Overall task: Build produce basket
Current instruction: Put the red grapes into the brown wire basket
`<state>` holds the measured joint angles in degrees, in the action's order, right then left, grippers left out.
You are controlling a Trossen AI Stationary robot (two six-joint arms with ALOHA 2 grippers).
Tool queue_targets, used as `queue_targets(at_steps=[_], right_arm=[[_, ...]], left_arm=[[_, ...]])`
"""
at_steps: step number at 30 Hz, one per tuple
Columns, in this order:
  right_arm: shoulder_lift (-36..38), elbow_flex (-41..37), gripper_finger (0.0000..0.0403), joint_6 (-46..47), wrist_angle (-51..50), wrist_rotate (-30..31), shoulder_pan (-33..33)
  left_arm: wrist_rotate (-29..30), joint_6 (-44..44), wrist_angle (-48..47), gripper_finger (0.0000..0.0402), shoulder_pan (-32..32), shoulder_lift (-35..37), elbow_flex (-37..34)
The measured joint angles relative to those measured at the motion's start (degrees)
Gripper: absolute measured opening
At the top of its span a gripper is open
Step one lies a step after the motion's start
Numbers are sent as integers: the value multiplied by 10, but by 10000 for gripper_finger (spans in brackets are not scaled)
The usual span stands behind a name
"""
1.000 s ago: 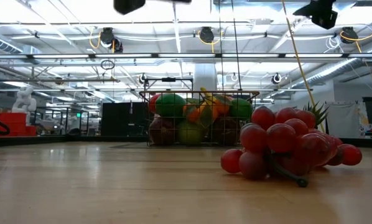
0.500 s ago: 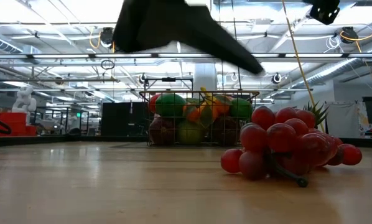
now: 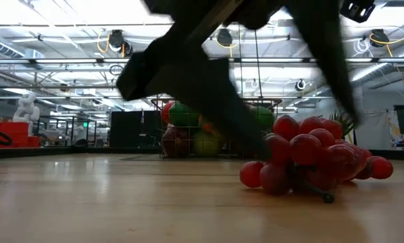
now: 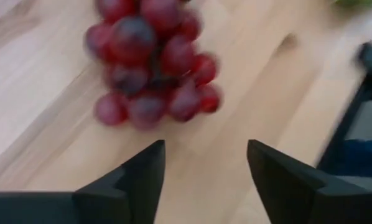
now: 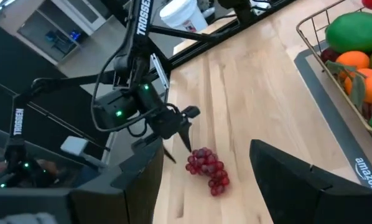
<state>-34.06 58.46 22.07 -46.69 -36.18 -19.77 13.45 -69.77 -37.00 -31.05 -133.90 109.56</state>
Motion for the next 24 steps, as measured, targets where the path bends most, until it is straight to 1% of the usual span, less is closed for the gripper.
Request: queue_targets(at_steps=[2,5,9,11,19,24], right_arm=[[0,0,233,-6,0,0,0],[0,0,233,-7,1,0,0],[0,0,233,-9,1,0,0],[0,0,233,-9,1,1,0],[-2,0,233,-9,2,4,0],[-2,0,233,-5,1,5,0]], left_arm=[[-1,5,-10,208,0,-2,-3],[-2,21,7,186,1,-9,-3],[-3,52,34,164,6,-21,-3],[-2,62,32,156,10,-22,-3],[-3,38,12,150,35,-34,-2],[-4,52,-8,149,44,-34,-1]])
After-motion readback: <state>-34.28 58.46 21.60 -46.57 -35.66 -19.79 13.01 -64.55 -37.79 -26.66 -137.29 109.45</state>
